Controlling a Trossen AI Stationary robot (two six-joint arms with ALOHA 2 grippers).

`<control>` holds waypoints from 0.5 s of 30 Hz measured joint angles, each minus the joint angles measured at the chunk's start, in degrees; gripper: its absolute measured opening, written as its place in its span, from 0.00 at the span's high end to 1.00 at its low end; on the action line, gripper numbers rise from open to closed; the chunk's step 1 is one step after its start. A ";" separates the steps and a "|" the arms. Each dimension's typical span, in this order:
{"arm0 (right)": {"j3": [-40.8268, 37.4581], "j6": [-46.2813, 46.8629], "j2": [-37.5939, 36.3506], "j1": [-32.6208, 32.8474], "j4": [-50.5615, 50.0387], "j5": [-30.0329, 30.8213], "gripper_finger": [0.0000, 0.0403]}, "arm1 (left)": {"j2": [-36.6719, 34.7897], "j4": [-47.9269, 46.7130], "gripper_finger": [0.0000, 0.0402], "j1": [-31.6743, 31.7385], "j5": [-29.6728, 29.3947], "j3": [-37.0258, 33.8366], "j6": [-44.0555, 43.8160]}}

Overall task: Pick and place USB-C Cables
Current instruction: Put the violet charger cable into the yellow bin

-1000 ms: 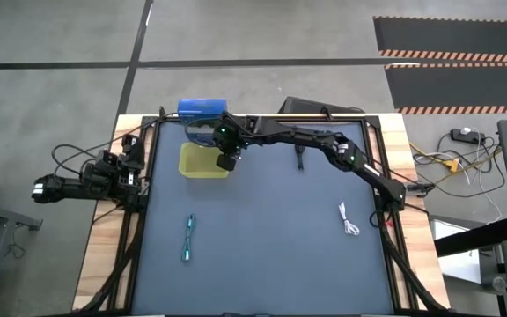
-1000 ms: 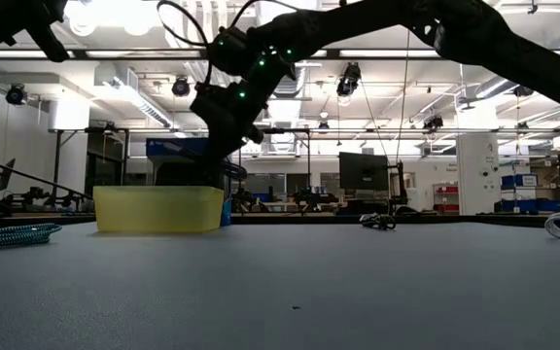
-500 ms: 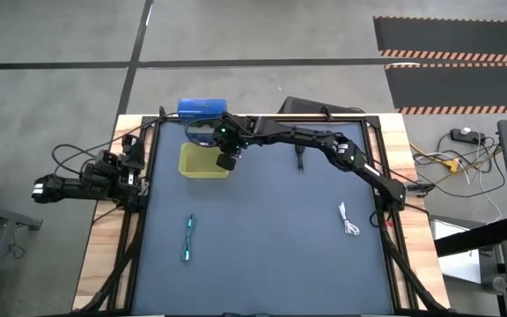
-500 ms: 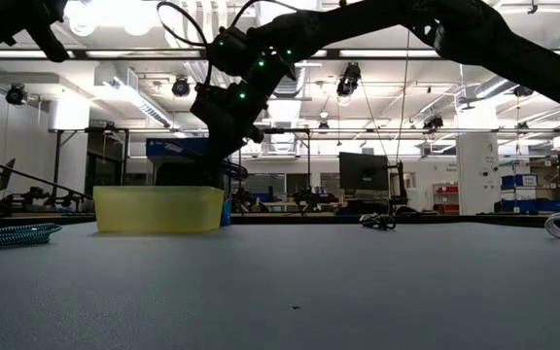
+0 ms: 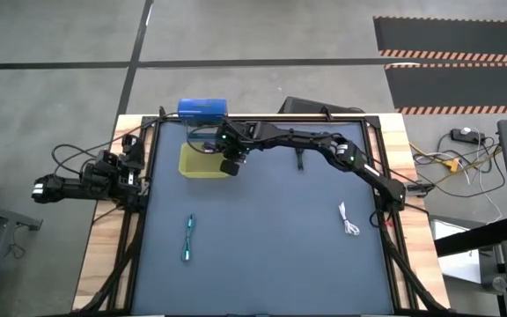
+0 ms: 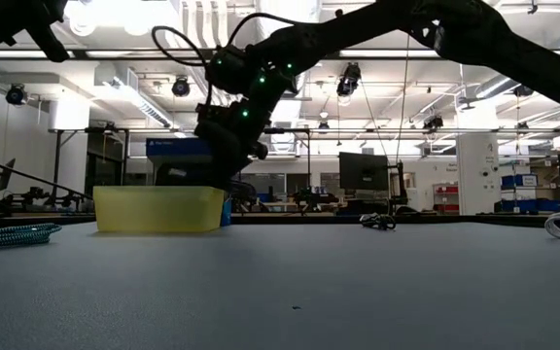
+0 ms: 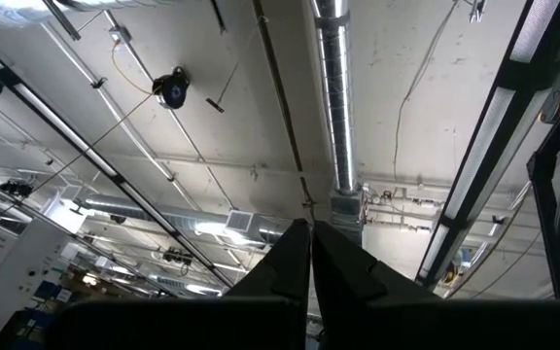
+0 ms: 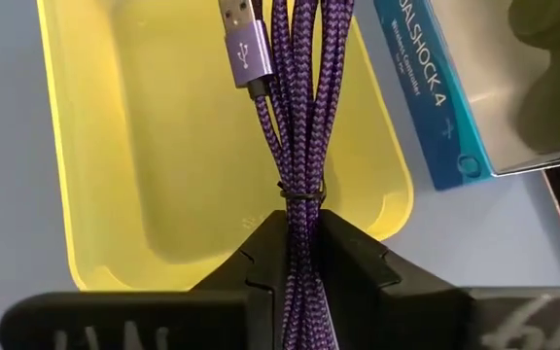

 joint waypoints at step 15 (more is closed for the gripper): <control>0.07 0.59 0.00 0.00 1.36 0.02 0.69 | 0.00 -0.01 1.00 0.01 0.00 0.00 0.01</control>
